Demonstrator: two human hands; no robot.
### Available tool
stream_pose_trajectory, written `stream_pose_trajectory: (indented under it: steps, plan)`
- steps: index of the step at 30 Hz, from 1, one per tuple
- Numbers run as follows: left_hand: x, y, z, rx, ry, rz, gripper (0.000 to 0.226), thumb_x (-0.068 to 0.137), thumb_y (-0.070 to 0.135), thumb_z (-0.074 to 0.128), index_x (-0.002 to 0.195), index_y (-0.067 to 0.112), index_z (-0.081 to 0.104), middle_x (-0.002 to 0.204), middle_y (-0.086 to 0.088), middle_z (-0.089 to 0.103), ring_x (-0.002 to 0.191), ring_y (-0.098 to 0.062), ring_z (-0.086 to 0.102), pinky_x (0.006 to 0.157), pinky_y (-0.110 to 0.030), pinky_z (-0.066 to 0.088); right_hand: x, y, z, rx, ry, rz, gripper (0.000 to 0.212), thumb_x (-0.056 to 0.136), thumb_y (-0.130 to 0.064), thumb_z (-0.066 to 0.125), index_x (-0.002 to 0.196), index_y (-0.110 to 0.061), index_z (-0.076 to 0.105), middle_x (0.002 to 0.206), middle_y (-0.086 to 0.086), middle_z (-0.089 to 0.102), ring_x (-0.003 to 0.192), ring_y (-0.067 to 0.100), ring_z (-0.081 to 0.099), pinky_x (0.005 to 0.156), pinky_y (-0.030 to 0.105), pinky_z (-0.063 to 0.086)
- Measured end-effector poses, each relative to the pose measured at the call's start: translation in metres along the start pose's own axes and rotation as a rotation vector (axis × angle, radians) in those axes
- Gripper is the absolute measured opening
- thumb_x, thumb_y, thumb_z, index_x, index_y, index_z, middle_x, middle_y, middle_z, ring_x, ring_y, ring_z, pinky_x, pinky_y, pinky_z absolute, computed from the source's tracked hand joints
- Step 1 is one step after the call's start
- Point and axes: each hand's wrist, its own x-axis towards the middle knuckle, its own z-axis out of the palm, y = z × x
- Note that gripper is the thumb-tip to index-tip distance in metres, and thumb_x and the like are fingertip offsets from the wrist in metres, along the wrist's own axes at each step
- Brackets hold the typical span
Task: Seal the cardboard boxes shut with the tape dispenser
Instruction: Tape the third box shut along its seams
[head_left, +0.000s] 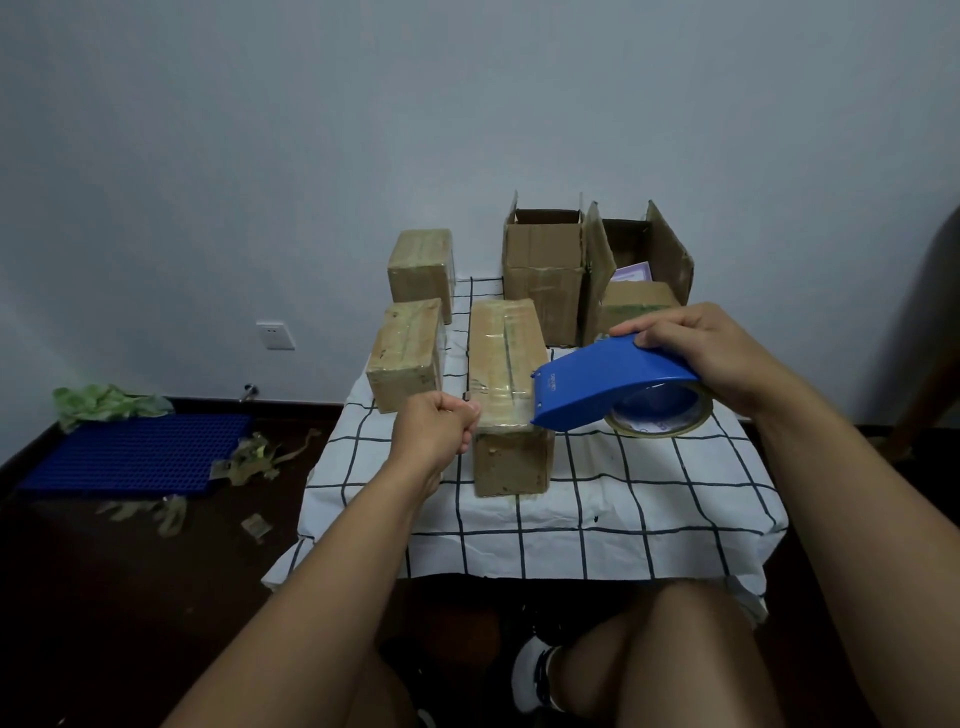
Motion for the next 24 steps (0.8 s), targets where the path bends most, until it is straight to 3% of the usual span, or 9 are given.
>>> stream_pose_trajectory:
  steps: [6,16,21,24]
  plan:
    - [0.000,-0.003,0.000,0.101,0.031,0.026,0.021,0.091,0.022,0.067,0.072,0.012,0.067,0.065,-0.002,0.065,0.059,-0.012,0.055,0.068,-0.033,0.054,0.007,0.002,0.000,-0.004,-0.013,0.017,0.031,0.098,-0.013,0.051,0.095,-0.023,0.080,0.096,-0.006,0.076,0.093,0.023,0.064,0.078,0.027,0.049]
    - [0.004,-0.008,0.000,0.112,-0.022,-0.057,0.020,0.091,0.020,0.067,0.073,0.012,0.065,0.067,-0.005,0.064,0.058,-0.013,0.053,0.063,-0.030,0.050,0.009,0.016,0.003,0.021,-0.033,0.027,0.030,0.092,-0.021,0.053,0.091,-0.030,0.082,0.102,-0.004,0.075,0.097,0.024,0.065,0.081,0.029,0.049]
    - [0.005,-0.010,-0.001,-0.002,-0.097,-0.212,0.016,0.093,0.023,0.065,0.089,0.007,0.065,0.057,0.001,0.056,0.049,-0.010,0.045,0.047,-0.022,0.040,0.007,0.024,0.006,0.050,-0.025,0.047,0.036,0.097,-0.012,0.051,0.091,-0.030,0.082,0.103,-0.005,0.075,0.098,0.023,0.065,0.084,0.031,0.051]
    - [0.003,-0.014,-0.004,-0.157,-0.163,-0.399,0.017,0.091,0.030,0.067,0.094,0.013,0.065,0.055,0.003,0.050,0.050,-0.009,0.041,0.048,-0.023,0.034,0.004,0.030,0.007,0.096,-0.009,0.074,0.038,0.097,-0.011,0.051,0.088,-0.030,0.082,0.102,-0.004,0.075,0.098,0.022,0.064,0.085,0.032,0.049]
